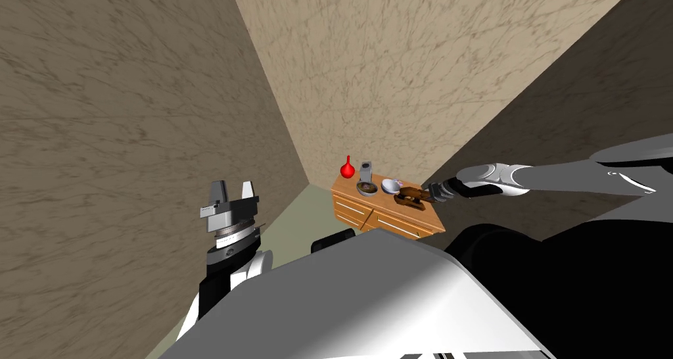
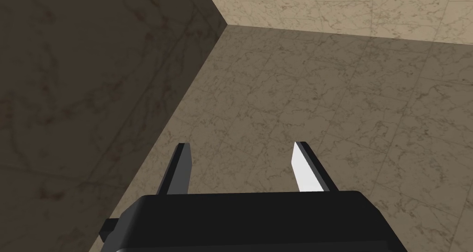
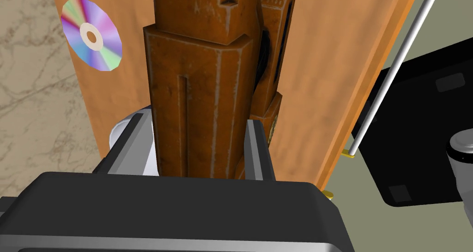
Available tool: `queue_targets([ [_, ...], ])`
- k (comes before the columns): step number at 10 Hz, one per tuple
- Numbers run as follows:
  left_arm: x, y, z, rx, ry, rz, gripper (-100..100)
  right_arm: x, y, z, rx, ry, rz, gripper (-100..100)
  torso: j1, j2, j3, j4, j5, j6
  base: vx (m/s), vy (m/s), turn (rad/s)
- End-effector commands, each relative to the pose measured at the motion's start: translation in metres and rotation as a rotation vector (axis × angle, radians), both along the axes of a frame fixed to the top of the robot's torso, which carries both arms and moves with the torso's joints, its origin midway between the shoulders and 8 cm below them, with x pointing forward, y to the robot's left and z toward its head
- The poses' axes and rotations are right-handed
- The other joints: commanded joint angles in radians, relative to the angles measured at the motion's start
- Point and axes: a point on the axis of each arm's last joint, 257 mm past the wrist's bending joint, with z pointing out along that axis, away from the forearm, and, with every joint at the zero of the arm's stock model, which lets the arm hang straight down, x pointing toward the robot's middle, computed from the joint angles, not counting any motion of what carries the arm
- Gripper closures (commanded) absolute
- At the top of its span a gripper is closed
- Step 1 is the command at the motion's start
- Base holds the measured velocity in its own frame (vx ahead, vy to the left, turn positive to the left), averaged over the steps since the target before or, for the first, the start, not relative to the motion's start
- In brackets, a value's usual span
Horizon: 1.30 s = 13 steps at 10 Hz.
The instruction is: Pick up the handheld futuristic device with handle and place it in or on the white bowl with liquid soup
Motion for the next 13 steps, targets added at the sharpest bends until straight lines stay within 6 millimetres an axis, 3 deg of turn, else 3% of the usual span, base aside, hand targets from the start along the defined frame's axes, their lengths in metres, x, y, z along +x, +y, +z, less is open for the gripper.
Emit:
queue_targets([
  [1,0.000,0.000,0.000,0.000,0.000,0.000,0,0.004,-0.004,0.004,-0.002,-0.008,-0.002,100,0.000,0.000,0.000,0.000,0.000,0.000,-0.039,0.031,-0.007],
  [2,0.000,0.000,0.000,0.000,0.000,0.000,0,0.026,-0.011,0.026,-0.041,-0.027,0.030,100,0.000,0.000,0.000,0.000,0.000,0.000,-0.078,0.084,-0.073],
  [5,0.000,0.000,0.000,0.000,0.000,0.000,0,0.026,-0.011,0.026,-0.041,-0.027,0.030,100,0.004,0.001,0.001,0.001,0.003,0.000,-0.034,0.046,-0.011],
  [6,0.000,0.000,0.000,0.000,0.000,0.000,0,0.048,-0.013,0.047,-0.060,-0.046,0.048,100,0.002,-0.001,0.000,0.001,0.003,0.000,-0.007,0.069,-0.063],
  [7,0.000,0.000,0.000,0.000,0.000,0.000,0,0.049,-0.012,0.047,-0.052,-0.055,0.039,100,0.007,-0.002,0.000,0.001,0.006,-0.001,-0.010,0.082,-0.038],
  [8,0.000,0.000,0.000,0.000,0.000,0.000,0,0.037,-0.012,0.039,-0.032,-0.045,0.011,100,0.009,-0.001,0.000,0.001,0.006,0.000,-0.003,0.041,0.009],
  [10,0.000,0.000,0.000,0.000,0.000,0.000,0,0.049,-0.011,0.047,-0.050,-0.056,0.037,100,0.005,-0.001,0.001,0.002,0.006,0.001,-0.001,0.006,-0.001],
  [12,0.000,0.000,0.000,0.000,0.000,0.000,0,0.048,-0.013,0.047,-0.060,-0.046,0.048,100,0.004,-0.001,0.001,0.002,0.007,0.001,0.001,-0.008,0.003],
  [13,0.000,0.000,0.000,0.000,0.000,0.000,0,0.064,-0.011,0.062,-0.069,-0.059,0.059,100,0.005,0.000,0.001,0.003,0.008,0.001,-0.001,0.046,-0.052],
])
